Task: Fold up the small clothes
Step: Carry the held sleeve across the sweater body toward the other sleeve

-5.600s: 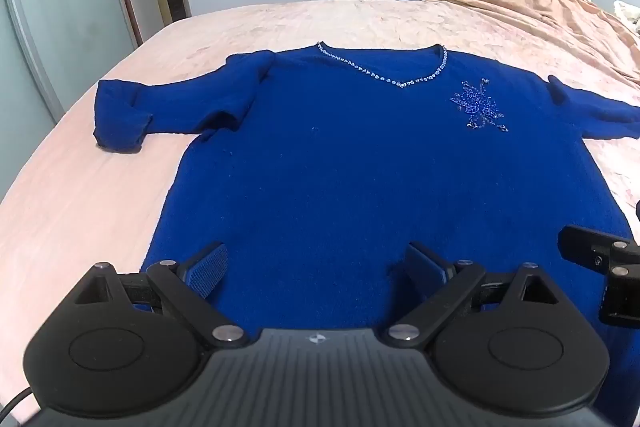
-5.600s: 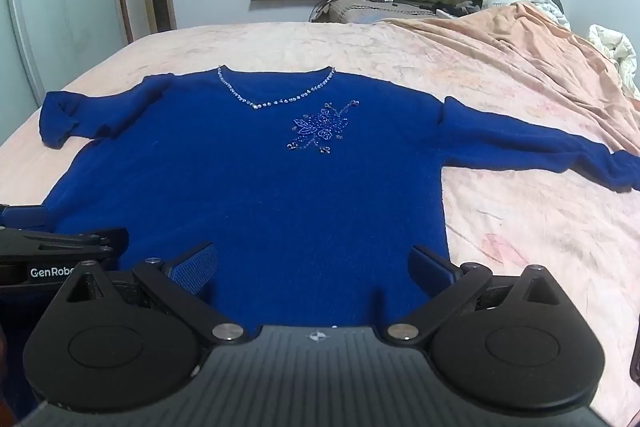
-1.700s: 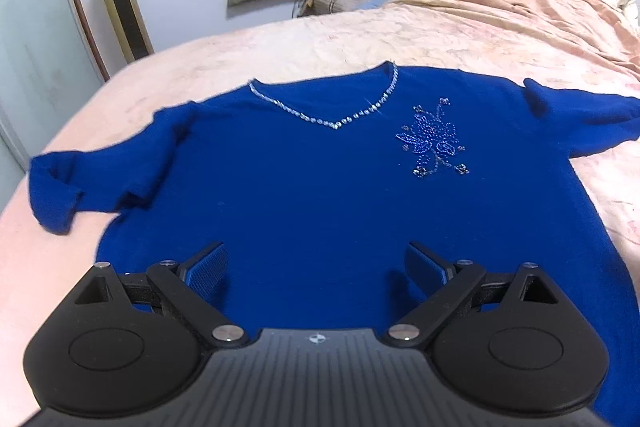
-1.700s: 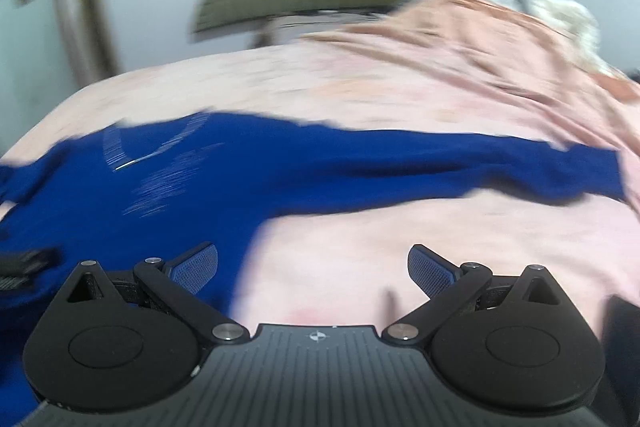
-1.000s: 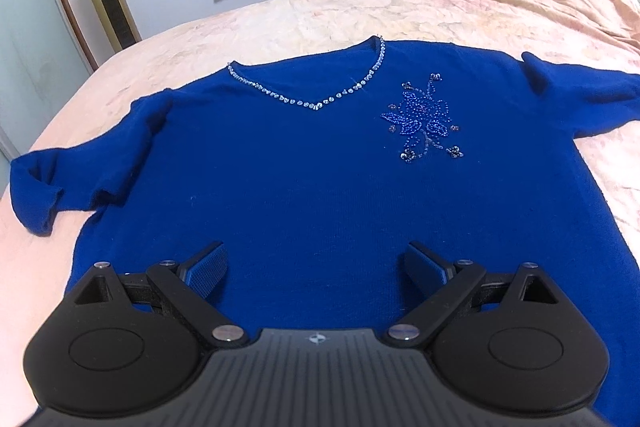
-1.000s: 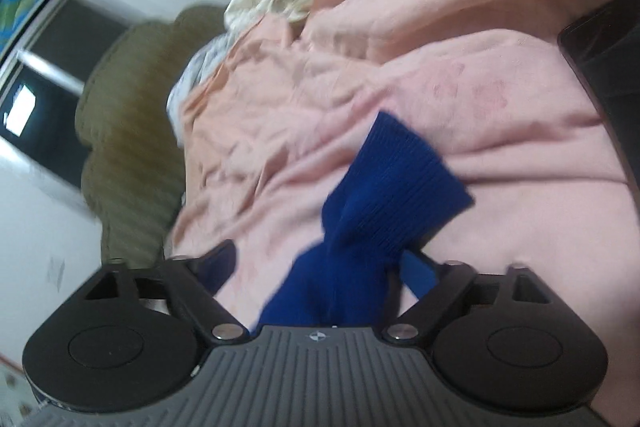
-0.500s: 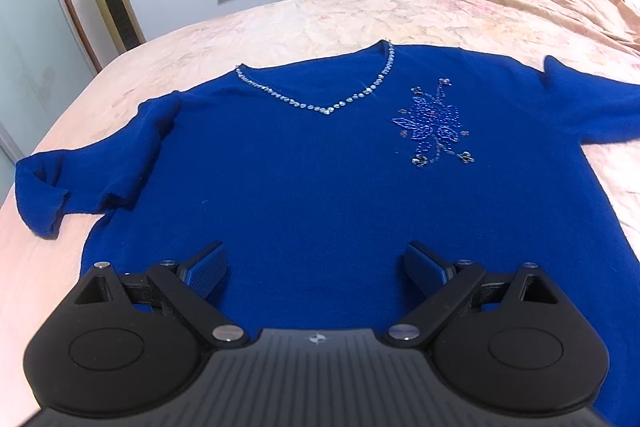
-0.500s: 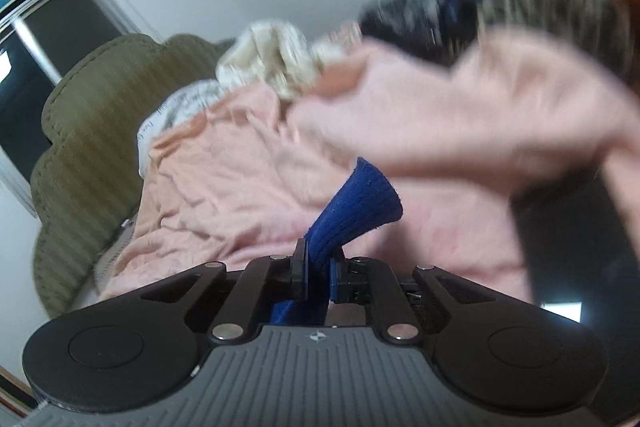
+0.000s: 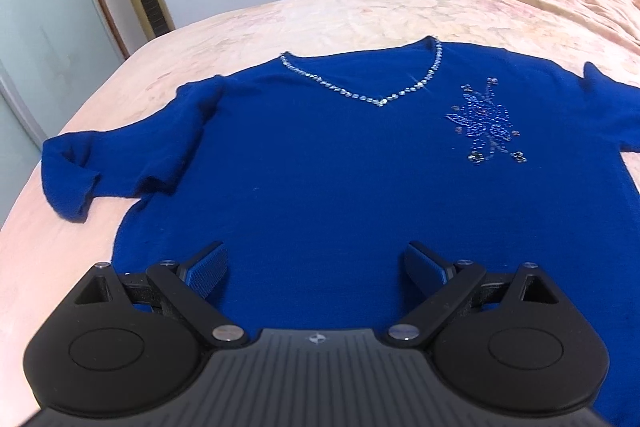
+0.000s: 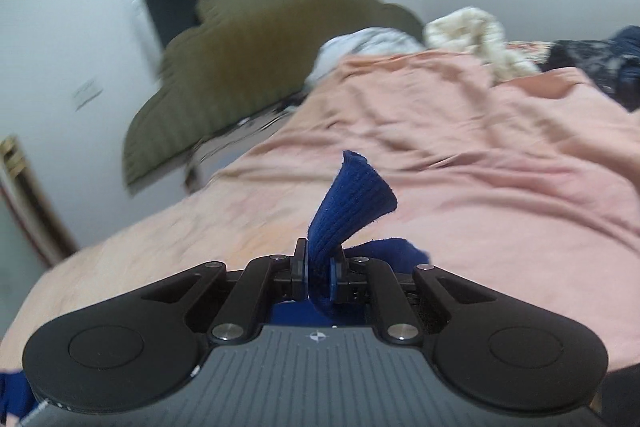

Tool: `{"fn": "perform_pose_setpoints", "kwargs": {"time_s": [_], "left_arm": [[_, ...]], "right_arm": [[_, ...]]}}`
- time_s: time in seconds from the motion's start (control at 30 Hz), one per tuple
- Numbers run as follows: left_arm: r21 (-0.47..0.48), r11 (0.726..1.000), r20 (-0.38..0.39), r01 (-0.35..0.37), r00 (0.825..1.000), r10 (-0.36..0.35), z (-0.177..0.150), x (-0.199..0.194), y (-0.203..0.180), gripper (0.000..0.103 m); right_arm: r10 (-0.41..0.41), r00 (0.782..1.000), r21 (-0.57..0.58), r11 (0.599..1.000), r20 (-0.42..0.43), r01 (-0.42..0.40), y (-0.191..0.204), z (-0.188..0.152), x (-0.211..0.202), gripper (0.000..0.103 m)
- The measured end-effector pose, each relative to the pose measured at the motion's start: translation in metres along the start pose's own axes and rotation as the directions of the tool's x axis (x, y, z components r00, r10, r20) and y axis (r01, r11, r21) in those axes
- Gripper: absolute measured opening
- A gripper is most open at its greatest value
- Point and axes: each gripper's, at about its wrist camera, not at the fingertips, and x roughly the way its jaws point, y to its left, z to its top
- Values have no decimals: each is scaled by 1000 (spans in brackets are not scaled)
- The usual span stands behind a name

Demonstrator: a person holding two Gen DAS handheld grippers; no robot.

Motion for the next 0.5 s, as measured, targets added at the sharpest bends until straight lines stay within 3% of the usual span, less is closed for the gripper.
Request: {"fn": "perform_pose_setpoints", "kwargs": {"time_s": [0.5], "left_arm": [[-22, 1000, -11, -15, 1000, 15, -5, 2, 18, 96]], "right_arm": [[147, 977, -117, 979, -158, -166, 112, -45, 19, 14]]}}
